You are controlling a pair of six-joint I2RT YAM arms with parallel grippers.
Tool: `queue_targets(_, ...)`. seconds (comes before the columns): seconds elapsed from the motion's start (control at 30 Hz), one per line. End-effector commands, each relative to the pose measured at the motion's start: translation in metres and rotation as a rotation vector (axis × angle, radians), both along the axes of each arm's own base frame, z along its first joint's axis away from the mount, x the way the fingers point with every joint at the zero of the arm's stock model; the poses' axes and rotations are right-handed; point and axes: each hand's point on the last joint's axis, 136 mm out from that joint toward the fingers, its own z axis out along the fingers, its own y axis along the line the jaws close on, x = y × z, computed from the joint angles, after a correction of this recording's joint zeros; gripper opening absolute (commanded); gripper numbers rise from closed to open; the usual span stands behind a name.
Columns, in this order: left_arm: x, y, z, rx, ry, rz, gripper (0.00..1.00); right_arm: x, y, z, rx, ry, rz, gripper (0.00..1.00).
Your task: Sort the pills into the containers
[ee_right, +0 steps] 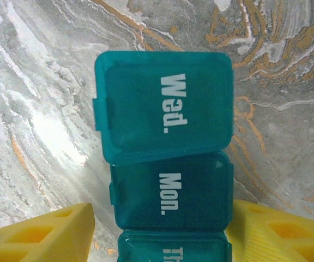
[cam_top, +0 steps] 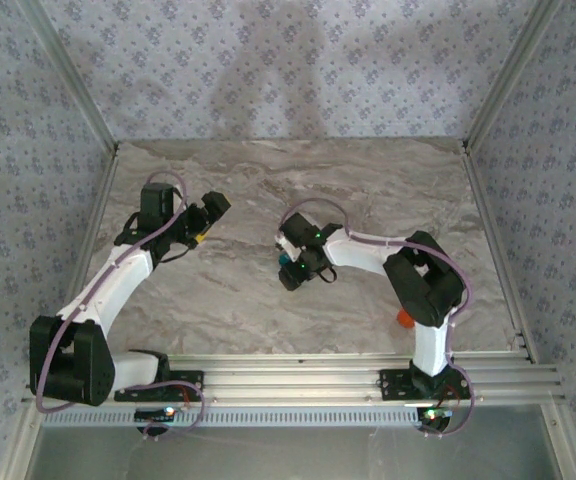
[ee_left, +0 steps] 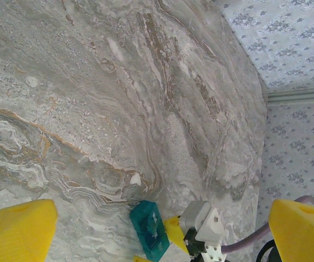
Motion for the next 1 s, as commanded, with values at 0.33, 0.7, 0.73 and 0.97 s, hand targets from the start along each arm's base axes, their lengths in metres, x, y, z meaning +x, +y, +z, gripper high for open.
queue_targets(0.33, 0.005, -0.005, 0.006, -0.021, -0.023, -0.023, 0.99, 0.006, -0.085, 0.012, -0.212, 0.023, -0.253, 0.66)
queue_targets(0.7, 0.002, -0.010, -0.004, 0.047, 0.005, -0.085, 0.99, 0.011, -0.070, 0.059, 0.055, 0.068, -0.315, 0.67)
queue_targets(0.73, 0.002, -0.012, -0.005, 0.067, 0.009, -0.101, 0.99, 0.013, -0.071, 0.061, 0.078, 0.077, -0.345, 0.67)
queue_targets(0.97, -0.004, -0.030, -0.023, 0.284, 0.043, -0.261, 0.99, 0.041, -0.062, 0.066, 0.170, 0.098, -0.441, 0.67)
